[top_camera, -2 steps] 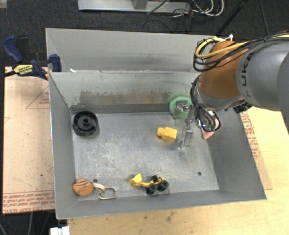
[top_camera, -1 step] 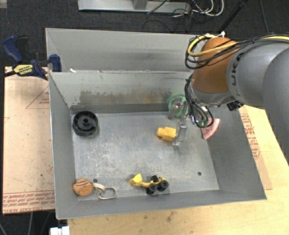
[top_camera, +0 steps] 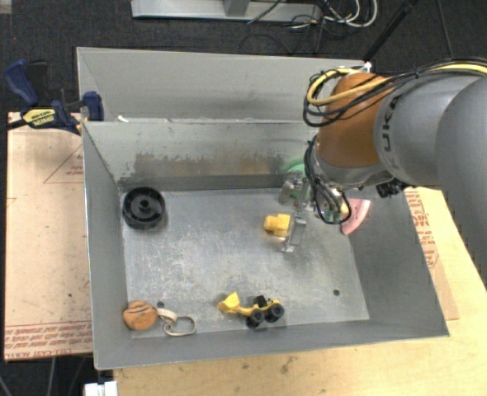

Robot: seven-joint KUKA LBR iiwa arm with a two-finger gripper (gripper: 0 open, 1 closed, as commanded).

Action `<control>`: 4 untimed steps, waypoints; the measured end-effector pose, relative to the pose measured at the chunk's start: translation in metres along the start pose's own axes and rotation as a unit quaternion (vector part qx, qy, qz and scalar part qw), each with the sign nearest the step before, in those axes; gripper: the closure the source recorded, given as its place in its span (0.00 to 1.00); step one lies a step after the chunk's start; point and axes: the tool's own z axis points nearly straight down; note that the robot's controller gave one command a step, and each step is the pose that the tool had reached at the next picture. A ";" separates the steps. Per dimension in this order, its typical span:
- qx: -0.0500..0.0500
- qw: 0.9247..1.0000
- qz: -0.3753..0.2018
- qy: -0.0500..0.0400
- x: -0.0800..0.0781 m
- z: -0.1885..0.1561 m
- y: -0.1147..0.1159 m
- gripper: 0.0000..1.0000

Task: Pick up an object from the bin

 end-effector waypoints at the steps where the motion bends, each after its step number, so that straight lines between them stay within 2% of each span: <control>1: 0.000 1.000 -0.016 -0.001 -0.017 0.003 0.012 1.00; 2: 0.000 1.000 -0.017 -0.001 -0.017 0.003 0.012 1.00; 3: 0.000 1.000 -0.022 0.002 -0.009 -0.060 0.021 1.00; 4: -0.001 1.000 -0.023 -0.001 -0.011 -0.082 0.021 1.00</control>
Offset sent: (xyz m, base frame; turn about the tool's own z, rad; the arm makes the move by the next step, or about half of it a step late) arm 0.0000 0.0000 0.0000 0.0000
